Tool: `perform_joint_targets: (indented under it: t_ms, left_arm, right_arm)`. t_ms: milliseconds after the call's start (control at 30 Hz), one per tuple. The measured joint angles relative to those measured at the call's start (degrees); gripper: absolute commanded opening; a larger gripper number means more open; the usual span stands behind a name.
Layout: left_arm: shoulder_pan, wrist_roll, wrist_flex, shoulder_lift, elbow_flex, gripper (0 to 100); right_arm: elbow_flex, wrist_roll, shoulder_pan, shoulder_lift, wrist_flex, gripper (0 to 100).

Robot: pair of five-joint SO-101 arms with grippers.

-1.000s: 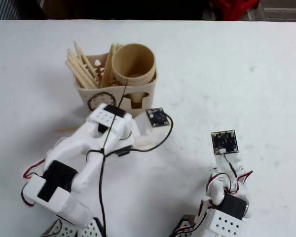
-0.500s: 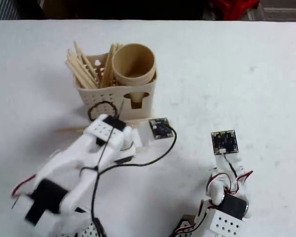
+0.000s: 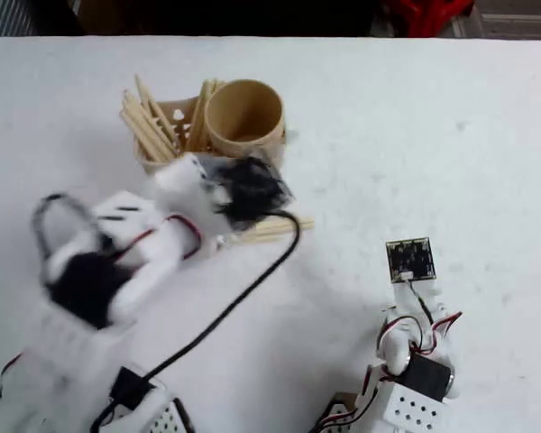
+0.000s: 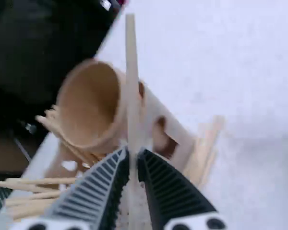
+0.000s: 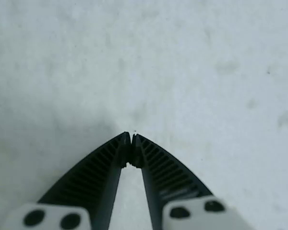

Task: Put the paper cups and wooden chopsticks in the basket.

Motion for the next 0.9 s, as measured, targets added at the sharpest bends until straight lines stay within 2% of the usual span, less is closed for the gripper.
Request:
perform_joint_targets:
  t_ms: [133, 267, 400, 500, 667, 900]
  left_arm:
    - [0.00, 7.12, -4.57, -0.53, -10.02, 2]
    - [-0.26, 12.92, -12.84, 1.05, -15.47, 2]
    - [-5.71, 19.34, -24.26, 4.84, -16.44, 2]
    - [-11.60, 24.97, -29.63, 9.58, -16.62, 2]
    - [-19.08, 30.86, -33.41, 16.97, -16.53, 5]
    - [-19.69, 32.18, -34.29, 21.54, -16.35, 5]
  right_arm:
    - [0.00, 0.00, 0.00, 0.00, 0.00, 1.8]
    - [0.00, 0.00, 0.00, 0.00, 0.00, 1.8]
    - [0.00, 0.00, 0.00, 0.00, 0.00, 1.8]
    - [0.00, 0.00, 0.00, 0.00, 0.00, 1.8]
    - [0.00, 0.00, 0.00, 0.00, 0.00, 1.8]
    - [0.00, 0.00, 0.00, 0.00, 0.00, 1.8]
